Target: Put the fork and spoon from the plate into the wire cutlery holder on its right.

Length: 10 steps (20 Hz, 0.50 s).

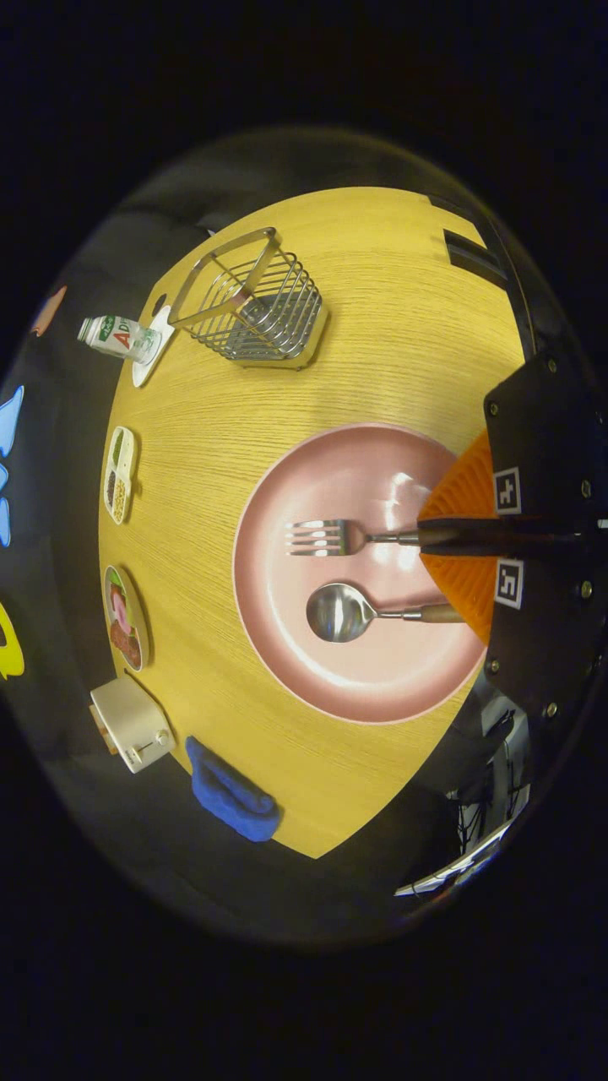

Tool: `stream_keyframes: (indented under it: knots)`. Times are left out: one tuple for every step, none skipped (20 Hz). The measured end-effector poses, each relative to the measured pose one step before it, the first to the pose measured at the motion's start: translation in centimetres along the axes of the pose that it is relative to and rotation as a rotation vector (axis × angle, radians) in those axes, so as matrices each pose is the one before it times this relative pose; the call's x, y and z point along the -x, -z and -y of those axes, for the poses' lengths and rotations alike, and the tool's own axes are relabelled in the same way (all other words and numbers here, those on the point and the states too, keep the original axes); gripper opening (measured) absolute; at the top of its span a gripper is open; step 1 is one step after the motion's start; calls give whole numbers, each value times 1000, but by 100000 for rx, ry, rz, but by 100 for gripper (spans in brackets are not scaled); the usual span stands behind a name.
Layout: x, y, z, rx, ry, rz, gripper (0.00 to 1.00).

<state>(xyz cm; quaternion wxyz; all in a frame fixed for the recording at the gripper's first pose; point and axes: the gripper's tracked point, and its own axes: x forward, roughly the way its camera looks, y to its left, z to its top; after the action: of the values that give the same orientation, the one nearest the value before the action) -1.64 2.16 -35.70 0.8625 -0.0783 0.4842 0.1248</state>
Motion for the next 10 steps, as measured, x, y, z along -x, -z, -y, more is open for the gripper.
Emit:
stream_keyframes:
  knots:
    - [231, -290, 60, -758, -322, 686, 5]
    - [244, -283, -60, -1633, -743, 878, 5]
    - [266, -292, -45, -1659, -444, 988, 5]
    - [354, -480, 98, -1664, -365, 1115, 5]
    - [384, -529, 103, -1728, -490, 1325, 5]
    - [544, -647, 133, -1427, -164, 1381, 5]
    - [461, -685, 341, -1253, 206, 1644, 5]
    - [512, -772, 369, -1214, 129, 1640, 5]
    - [517, -776, 300, -1516, 177, 1633, 5]
    - [516, -824, 417, -1718, 324, 1707, 5]
